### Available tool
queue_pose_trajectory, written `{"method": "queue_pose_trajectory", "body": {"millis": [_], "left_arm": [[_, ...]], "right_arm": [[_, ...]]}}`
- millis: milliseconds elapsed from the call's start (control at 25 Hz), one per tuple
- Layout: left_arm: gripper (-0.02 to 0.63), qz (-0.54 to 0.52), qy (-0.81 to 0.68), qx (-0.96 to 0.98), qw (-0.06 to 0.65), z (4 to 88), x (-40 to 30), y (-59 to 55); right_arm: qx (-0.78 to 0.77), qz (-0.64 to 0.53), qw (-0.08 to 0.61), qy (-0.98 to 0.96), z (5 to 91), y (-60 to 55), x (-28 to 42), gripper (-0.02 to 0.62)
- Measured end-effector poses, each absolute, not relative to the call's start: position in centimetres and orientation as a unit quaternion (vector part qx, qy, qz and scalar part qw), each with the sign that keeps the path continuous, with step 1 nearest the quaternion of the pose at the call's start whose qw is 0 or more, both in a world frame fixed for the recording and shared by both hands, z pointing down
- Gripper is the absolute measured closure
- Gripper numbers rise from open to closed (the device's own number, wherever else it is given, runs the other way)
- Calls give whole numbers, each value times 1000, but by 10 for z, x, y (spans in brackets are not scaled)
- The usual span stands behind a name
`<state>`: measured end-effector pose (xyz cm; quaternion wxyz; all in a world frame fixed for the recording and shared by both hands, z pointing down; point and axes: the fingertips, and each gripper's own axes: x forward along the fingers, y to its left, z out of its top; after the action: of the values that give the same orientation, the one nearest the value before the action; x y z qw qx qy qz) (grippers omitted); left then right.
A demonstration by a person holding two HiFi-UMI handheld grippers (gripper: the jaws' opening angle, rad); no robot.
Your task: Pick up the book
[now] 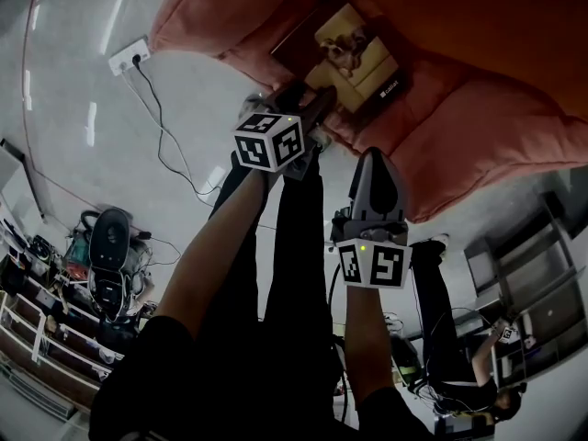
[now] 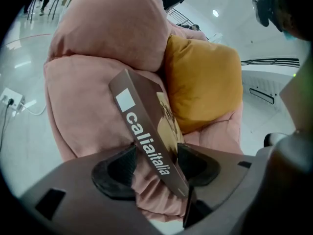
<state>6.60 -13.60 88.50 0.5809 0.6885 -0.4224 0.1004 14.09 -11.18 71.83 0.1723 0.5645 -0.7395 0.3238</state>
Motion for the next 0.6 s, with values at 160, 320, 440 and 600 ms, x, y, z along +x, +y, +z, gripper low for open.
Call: {"method": "queue_pose_trajectory", "body": {"millis": [160, 320, 440, 600], "left_arm": [[344, 98, -423, 689, 581, 886, 70, -143], [344, 100, -427, 688, 579, 887, 70, -143], [344, 99, -428, 684, 582, 886, 71, -145], [344, 95, -432, 673, 592, 888, 72, -151]], "right_arm": [[566, 327, 175, -736, 721, -110, 144, 594], [563, 327, 176, -738, 723, -111, 146, 593], [563, 327, 176, -738, 724, -111, 147, 594], [565, 331, 173, -736, 723, -108, 148, 593]]}}
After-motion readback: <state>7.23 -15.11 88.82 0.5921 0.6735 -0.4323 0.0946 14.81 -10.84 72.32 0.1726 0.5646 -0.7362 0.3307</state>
